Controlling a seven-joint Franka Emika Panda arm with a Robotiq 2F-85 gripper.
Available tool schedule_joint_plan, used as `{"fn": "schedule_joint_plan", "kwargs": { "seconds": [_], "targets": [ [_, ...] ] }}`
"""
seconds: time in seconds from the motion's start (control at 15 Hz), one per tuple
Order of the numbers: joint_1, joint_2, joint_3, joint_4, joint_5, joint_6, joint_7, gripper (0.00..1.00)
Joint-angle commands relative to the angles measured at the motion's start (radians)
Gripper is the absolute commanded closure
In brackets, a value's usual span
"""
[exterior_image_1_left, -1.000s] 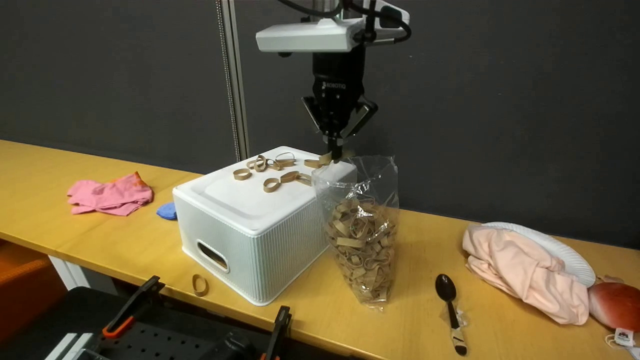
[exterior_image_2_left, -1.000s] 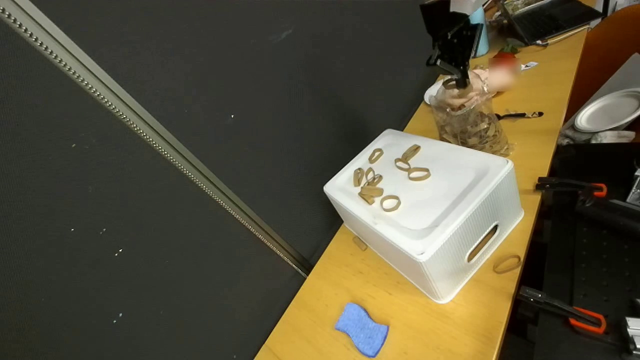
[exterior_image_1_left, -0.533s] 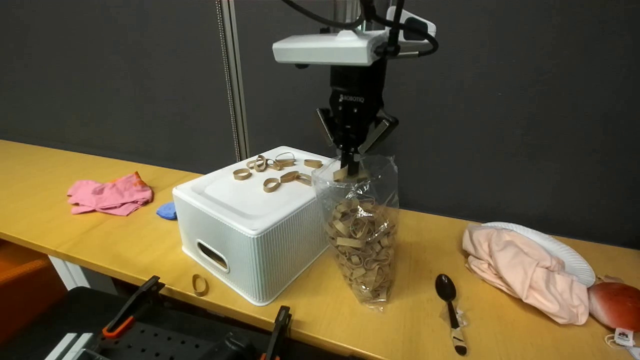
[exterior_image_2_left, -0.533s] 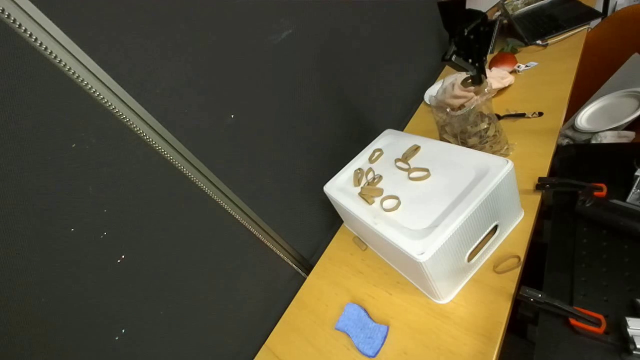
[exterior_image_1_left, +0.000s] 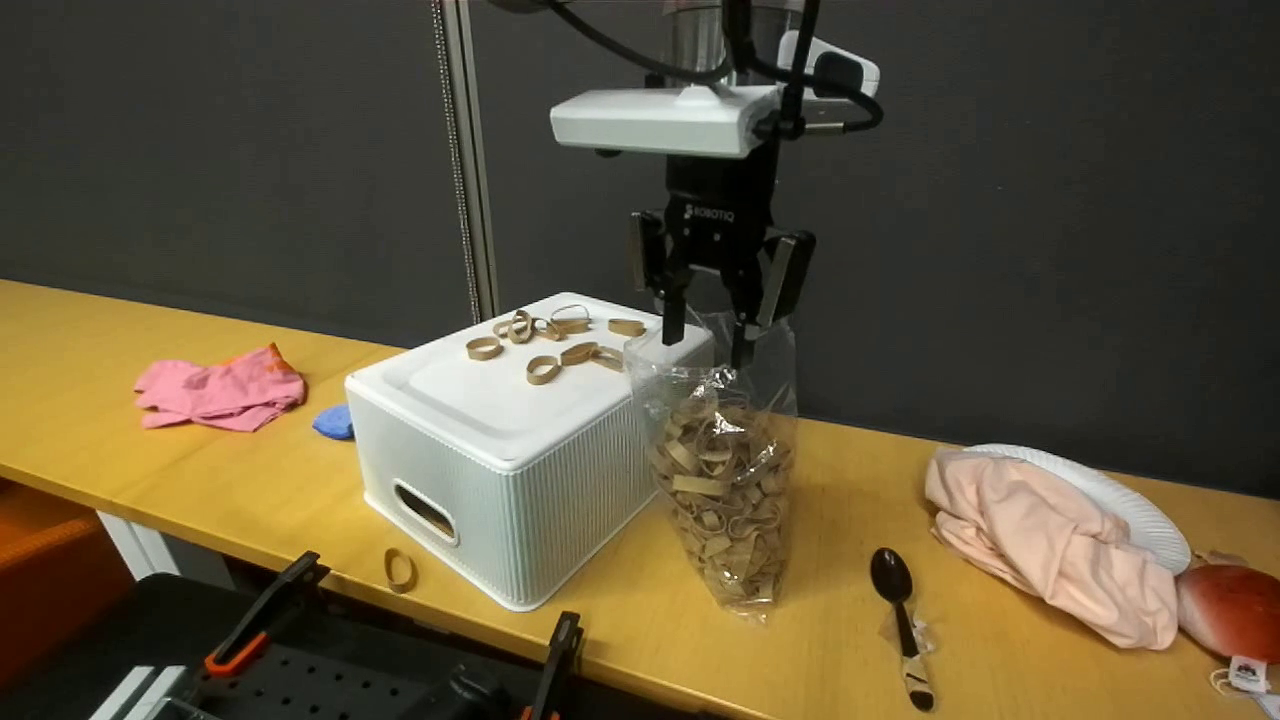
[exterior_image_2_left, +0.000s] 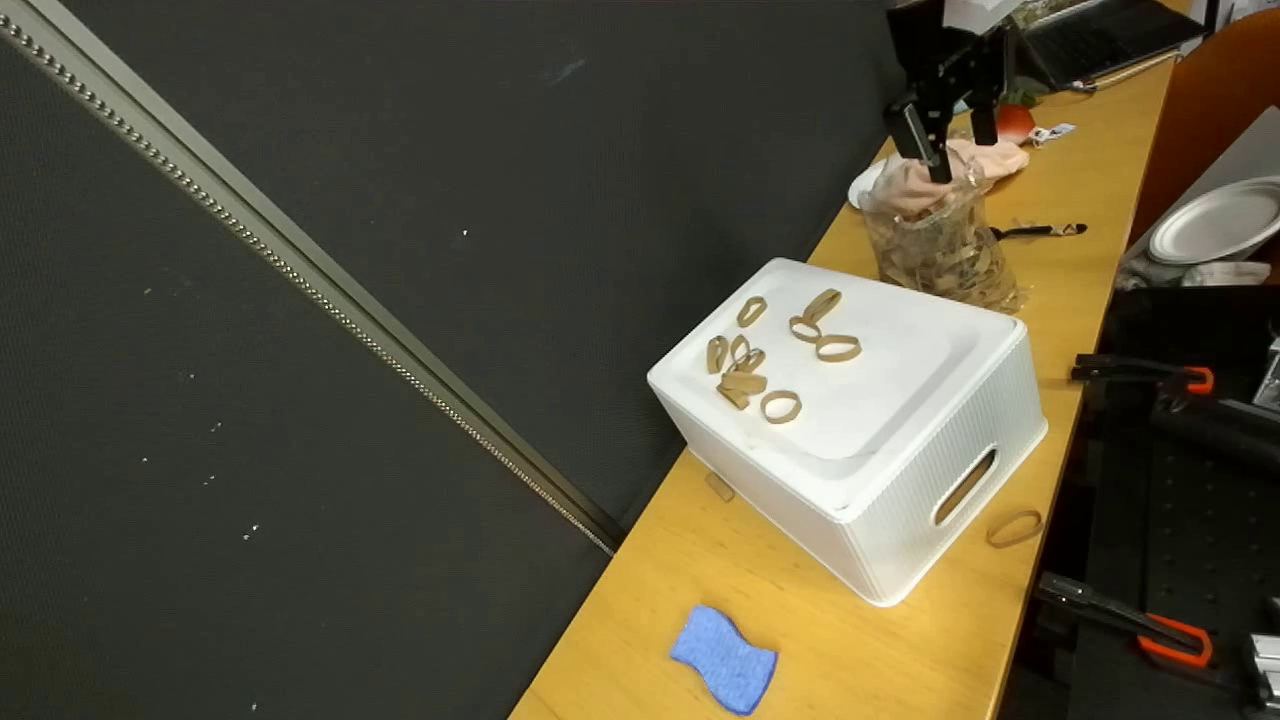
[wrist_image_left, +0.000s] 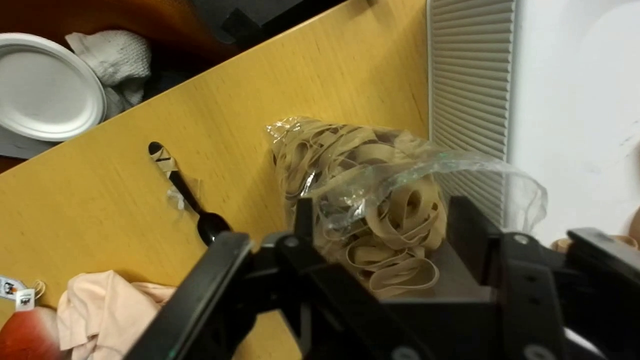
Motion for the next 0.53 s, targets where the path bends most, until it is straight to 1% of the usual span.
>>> {"fn": "schedule_joint_plan", "kwargs": {
  "seconds": [0.0,0.2,0.47],
  "targets": [
    [-0.001,-0.015,-0.003,-0.001,-0.002,0.023,0.008,0.01],
    [0.015,-0.021,0.013,0.008,0.009,0.025,0.010,0.00],
    [0.064,0.035,0.060,0.072,0.041,0.036,0.000,0.00]
  ]
}}
